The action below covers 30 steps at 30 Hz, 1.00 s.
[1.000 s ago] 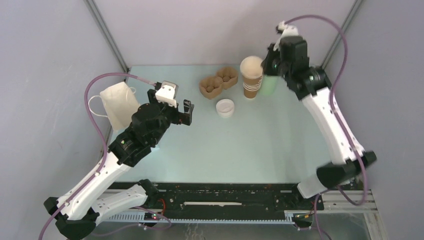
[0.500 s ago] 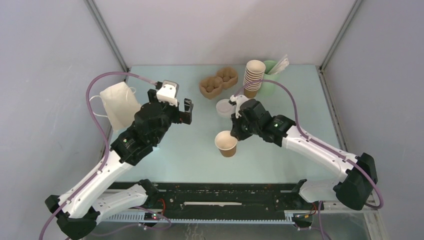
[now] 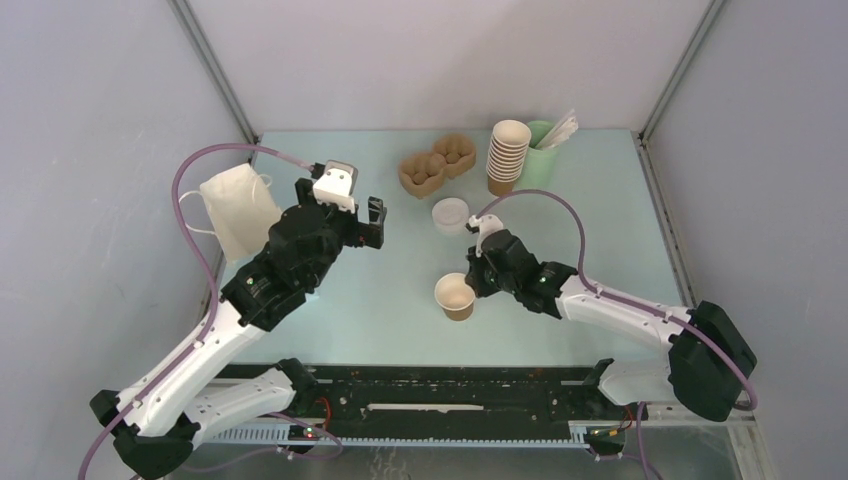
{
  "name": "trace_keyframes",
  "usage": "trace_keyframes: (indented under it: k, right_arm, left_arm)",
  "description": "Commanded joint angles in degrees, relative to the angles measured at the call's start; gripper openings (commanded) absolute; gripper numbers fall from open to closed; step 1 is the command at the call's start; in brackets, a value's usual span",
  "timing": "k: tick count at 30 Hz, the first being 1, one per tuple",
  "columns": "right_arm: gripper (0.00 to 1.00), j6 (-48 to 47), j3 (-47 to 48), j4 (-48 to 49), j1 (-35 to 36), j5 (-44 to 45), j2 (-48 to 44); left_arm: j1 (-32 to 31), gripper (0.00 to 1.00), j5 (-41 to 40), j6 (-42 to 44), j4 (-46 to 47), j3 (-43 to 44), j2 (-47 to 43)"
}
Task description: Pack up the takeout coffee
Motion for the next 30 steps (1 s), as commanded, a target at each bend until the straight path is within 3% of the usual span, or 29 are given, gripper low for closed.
trace_keyframes:
  k: [1,4,7,10,14,19,24,26,30]
  right_arm:
    - [0.0,2.43,-3.4,9.09,0.62,2.58,-2.45]
    - [0.09,2.68,-4.28,8.67,1.02,2.67,-2.77]
    - [0.29,2.97,-3.91,6.86,1.05,3.05,-4.02]
    - [0.52,4.4,-0.29,-1.15,0.54,5.6,-6.51]
    - [0.71,7.4,9.16,-12.05,-3.06,10.51,-6.26]
    - [0.71,14.42,27.0,-22.09,-11.4,13.89,11.91]
    - [0.7,14.88,49.87,-34.02,-12.52,17.6,31.83]
    - [0.66,13.79,55.97,-35.24,-12.68,18.77,36.92]
    - [0.48,12.26,64.5,-36.58,-13.55,18.84,44.51]
  left_arm:
    - [-0.25,1.0,-0.5,-0.69,1.08,-0.11,-0.23]
    - [-0.25,1.0,-0.26,-0.57,1.07,-0.1,-0.23]
    - [-0.32,1.0,0.13,-0.55,1.08,-0.11,-0.11]
    - [-0.28,1.0,0.17,-0.47,1.07,-0.11,0.12]
    - [-0.34,1.0,0.31,-0.51,1.07,0.04,0.83]
    - [-0.26,1.0,0.1,-0.55,0.91,0.29,1.14]
    - [-0.25,1.0,-0.31,-0.58,0.9,0.15,1.13]
    - [-0.29,1.0,-0.36,-0.53,0.91,0.12,1.17]
    - [-0.24,1.0,-0.5,-0.17,0.91,0.01,1.35]
